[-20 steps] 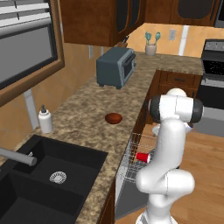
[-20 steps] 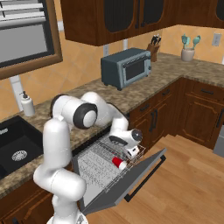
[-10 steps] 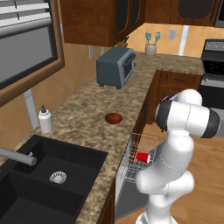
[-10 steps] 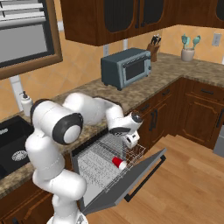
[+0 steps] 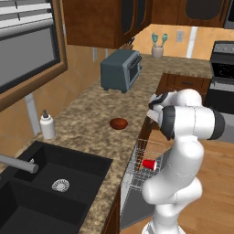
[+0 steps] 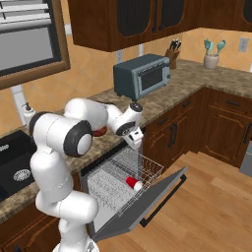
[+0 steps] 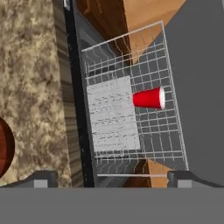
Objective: Pick up the cup and bowl from the counter, place them in the dishwasher, and close the dishwasher door.
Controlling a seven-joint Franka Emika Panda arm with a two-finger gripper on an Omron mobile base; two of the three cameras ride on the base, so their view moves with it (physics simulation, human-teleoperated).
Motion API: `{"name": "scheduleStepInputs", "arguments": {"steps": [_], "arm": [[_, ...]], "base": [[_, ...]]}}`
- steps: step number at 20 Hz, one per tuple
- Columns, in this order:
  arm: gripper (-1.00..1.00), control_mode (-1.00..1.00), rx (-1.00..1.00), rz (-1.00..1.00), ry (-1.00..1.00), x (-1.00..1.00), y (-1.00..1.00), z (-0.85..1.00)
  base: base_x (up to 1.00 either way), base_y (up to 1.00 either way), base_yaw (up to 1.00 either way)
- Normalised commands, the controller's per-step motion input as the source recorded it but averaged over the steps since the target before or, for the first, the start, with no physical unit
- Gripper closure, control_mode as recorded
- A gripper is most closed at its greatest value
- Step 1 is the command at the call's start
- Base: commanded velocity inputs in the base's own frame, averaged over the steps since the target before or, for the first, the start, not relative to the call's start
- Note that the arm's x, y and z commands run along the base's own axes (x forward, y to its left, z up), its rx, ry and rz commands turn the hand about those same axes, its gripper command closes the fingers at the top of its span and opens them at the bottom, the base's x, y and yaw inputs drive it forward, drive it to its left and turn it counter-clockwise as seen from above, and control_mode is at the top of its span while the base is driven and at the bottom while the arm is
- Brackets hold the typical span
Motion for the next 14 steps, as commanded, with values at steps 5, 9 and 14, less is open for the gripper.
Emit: {"name": "scheduleStepInputs", "arguments": {"steps": [5, 9, 14], "arm": [[-1.0, -1.0, -0.14, 0.0, 0.21, 0.53, 0.65, 0.0], [-1.0, -1.0, -0.14, 0.0, 0.16, 0.42, 0.64, 0.0], [-1.0, -1.0, -0.02, 0.03, 0.06, 0.32, 0.43, -0.02]], "base": [[0.0, 0.0, 0.0], [0.0, 0.0, 0.0], [0.0, 0.0, 0.0]]}}
